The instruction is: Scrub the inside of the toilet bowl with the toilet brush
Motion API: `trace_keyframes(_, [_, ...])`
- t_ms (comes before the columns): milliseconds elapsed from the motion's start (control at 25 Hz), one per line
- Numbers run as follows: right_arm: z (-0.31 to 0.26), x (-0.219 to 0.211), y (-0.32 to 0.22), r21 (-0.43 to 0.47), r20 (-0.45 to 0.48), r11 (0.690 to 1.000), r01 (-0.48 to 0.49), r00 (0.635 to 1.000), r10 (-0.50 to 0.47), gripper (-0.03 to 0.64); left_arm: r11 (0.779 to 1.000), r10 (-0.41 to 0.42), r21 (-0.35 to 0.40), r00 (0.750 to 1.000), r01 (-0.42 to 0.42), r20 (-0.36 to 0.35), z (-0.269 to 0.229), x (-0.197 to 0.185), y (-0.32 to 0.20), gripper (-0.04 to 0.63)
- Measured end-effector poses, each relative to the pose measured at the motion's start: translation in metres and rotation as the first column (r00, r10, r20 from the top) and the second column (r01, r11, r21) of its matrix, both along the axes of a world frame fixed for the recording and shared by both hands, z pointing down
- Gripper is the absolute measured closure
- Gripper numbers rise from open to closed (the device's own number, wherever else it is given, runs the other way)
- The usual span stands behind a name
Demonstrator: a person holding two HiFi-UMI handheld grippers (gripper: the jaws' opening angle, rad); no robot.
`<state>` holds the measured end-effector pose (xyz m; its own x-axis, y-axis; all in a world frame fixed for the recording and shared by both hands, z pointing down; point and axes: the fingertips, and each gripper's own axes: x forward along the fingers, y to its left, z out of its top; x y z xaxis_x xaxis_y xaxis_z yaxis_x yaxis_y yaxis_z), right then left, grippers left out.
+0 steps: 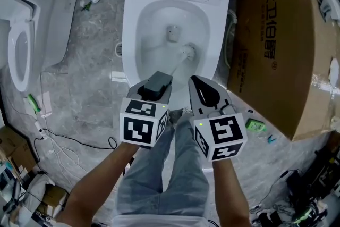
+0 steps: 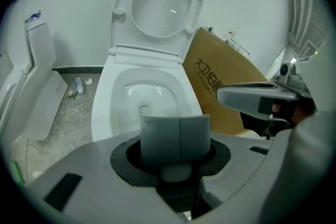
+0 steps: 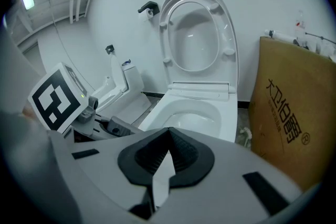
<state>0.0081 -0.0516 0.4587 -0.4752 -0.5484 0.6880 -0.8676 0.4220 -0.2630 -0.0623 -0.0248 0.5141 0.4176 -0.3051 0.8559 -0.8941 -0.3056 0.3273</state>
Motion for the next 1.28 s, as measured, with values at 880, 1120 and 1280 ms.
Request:
trace_keyframes(880, [0.012, -0.001, -0.014, -0.02, 0.006, 0.999, 0.03, 1.0, -0.03, 0.618, 0.995, -0.071, 0.068, 0.997, 0.071, 0.004, 0.02, -0.006, -0.073, 0.442])
trace_keyframes(1120, [0.014, -0.004, -0.014, -0.029, 0.011, 0.999, 0.034, 0.999, -0.033, 0.618, 0.989, -0.118, 0.092, 0.993, 0.115, 0.021, 0.019, -0.022, -0.09, 0.442])
trace_keyframes(1280, [0.012, -0.011, -0.016, -0.023, 0.022, 0.999, 0.043, 0.999, -0.043, 0.618, 0.985, -0.145, 0.102, 0.989, 0.141, 0.033, 0.017, -0.035, -0.094, 0.442])
